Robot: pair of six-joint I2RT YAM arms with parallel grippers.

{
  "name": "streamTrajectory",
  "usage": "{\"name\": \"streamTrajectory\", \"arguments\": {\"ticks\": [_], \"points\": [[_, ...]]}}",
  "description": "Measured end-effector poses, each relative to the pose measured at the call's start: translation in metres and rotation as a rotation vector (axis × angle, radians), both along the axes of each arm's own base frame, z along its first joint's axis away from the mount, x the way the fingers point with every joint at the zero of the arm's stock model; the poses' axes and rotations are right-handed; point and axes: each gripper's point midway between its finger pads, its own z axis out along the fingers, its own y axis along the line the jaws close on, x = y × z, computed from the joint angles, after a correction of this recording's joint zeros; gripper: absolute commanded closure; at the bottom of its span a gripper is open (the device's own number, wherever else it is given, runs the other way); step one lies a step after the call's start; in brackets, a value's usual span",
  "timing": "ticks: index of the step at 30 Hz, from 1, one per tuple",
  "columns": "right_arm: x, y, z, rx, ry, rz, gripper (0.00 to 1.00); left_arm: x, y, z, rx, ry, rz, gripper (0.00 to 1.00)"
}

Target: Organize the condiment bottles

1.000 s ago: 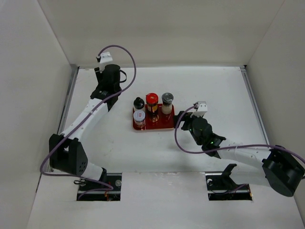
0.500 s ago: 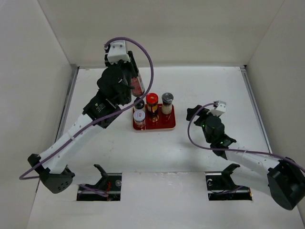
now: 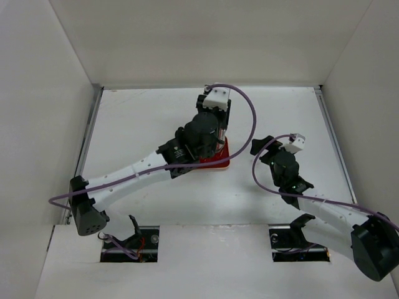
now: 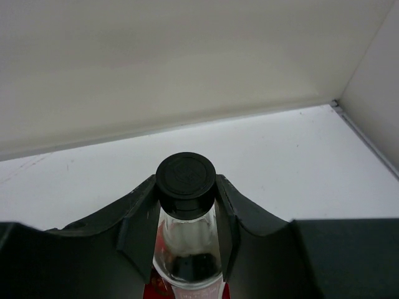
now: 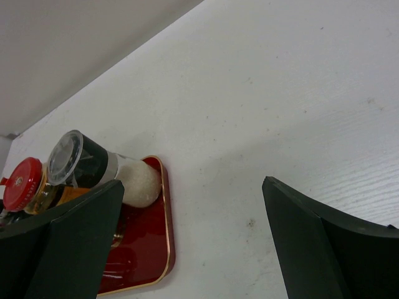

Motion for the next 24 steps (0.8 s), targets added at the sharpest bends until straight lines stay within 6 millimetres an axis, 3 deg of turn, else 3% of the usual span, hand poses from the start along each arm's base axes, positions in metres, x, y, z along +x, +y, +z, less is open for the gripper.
{"name": "streamTrajectory", "arguments": {"ticks": [5,11,24], "points": [[-0.001,-0.001,0.002,0.007,-0.005,-0.001,0.00,0.011,-0.020,-0.043,0.065,0.034,0.000,0.90],[-0.001,-0.001,0.003,0.009,-0.006,-0.002,0.00,0.025,-0.032,-0.081,0.094,0.053,0.000,0.90],[0.000,-0.003,0.003,0.013,-0.006,-0.009,0.00,0.034,-0.031,-0.127,0.066,0.084,-0.002,0.90]]}}
